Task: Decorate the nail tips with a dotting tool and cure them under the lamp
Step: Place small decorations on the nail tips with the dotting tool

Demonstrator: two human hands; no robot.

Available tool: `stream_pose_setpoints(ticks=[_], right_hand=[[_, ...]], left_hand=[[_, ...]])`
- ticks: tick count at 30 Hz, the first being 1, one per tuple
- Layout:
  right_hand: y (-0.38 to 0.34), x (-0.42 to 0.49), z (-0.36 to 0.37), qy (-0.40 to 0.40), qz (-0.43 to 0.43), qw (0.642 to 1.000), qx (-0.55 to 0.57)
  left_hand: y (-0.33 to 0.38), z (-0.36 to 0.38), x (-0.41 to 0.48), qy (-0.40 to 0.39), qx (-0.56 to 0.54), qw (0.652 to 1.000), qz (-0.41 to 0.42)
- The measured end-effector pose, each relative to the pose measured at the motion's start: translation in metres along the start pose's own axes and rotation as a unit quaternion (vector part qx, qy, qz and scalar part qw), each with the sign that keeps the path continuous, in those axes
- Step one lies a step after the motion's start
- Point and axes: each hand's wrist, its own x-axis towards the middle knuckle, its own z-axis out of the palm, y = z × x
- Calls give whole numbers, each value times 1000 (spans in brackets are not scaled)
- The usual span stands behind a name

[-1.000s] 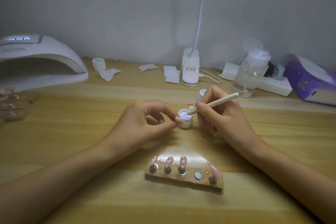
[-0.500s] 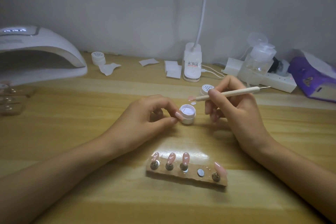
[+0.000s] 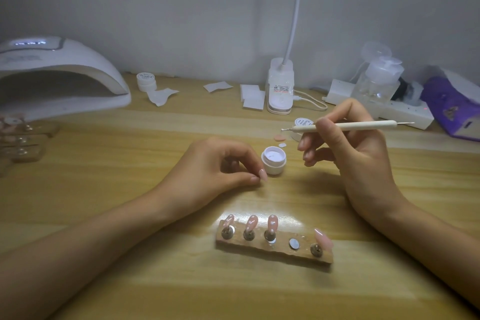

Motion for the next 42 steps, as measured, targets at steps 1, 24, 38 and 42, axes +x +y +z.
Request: stream_pose_setpoints(ticks=[1,24,38,42], right_hand=[[0,0,0,0,4,1000,-1],[-5,1,-1,2,78,996,44],[-1,-9,8,-81,153,984,47],[-2,-9,9,-79,161,983,43]], left_hand=[[0,0,0,-1,4,1000,0],[0,1,1,-6,3,1000,8],[-2,3,3,-9,-20,1000,-10],[-2,3,2,-10,-26,1000,-13]])
